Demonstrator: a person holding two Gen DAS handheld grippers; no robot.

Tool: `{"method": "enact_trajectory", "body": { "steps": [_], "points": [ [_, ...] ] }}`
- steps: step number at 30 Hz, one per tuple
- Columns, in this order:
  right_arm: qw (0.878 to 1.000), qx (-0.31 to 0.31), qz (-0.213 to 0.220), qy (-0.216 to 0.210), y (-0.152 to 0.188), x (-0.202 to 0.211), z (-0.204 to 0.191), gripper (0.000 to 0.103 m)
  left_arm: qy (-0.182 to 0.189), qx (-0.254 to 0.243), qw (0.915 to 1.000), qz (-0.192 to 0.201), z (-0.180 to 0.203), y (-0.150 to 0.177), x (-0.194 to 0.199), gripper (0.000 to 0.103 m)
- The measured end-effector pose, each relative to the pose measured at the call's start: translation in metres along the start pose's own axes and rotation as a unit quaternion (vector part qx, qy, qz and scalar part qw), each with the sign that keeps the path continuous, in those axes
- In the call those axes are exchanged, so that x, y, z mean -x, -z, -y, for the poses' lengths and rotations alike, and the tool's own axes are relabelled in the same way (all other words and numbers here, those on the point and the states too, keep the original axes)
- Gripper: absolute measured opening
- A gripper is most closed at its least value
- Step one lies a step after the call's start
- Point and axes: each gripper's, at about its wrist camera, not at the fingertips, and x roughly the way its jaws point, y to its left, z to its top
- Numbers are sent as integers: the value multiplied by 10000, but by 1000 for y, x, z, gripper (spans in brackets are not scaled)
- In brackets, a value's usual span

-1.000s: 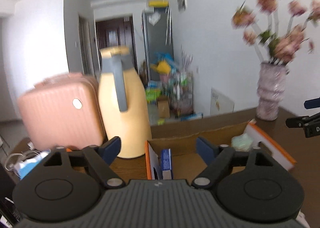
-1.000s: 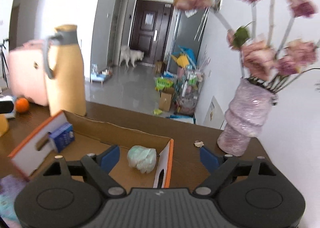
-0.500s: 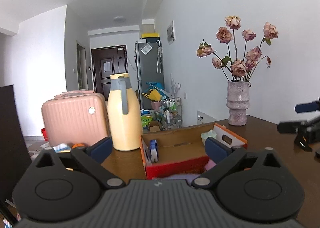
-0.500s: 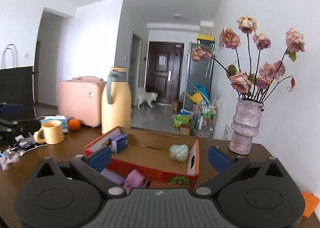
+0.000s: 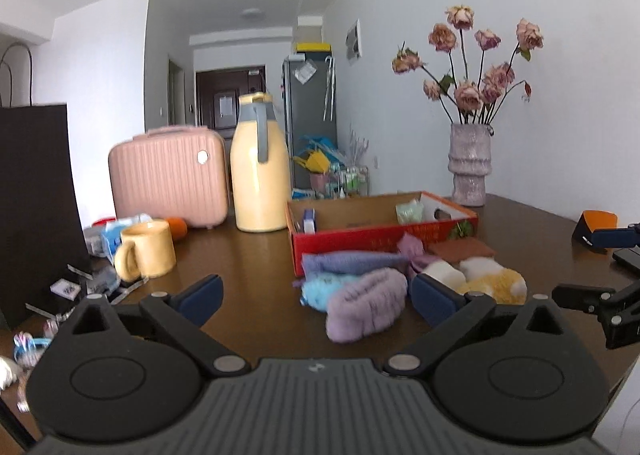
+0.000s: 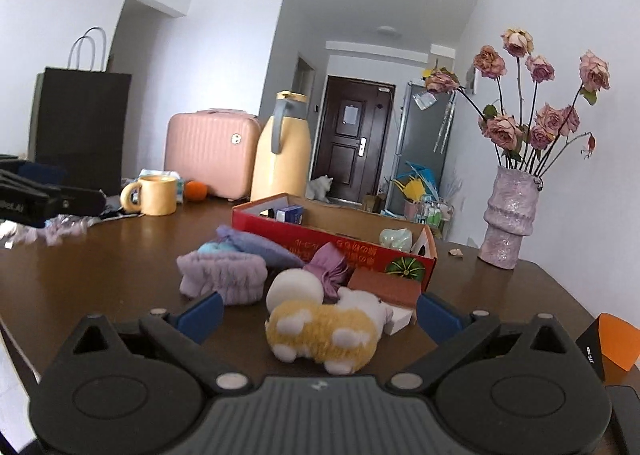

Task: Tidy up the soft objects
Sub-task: 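Withdraw both tools from the box back over the table items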

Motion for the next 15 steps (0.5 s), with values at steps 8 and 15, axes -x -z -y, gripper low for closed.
{"method": "enact_trajectory", "body": {
  "steps": [8,15],
  "points": [
    [9991,-362,187,-130,29,3,13,103,-197,-159,9996,-145,30,0,-10,103],
    [9969,-695,67,-365,43,-3,33,103,-478,197,9983,-285,51,2,-22,103]
  ]
}}
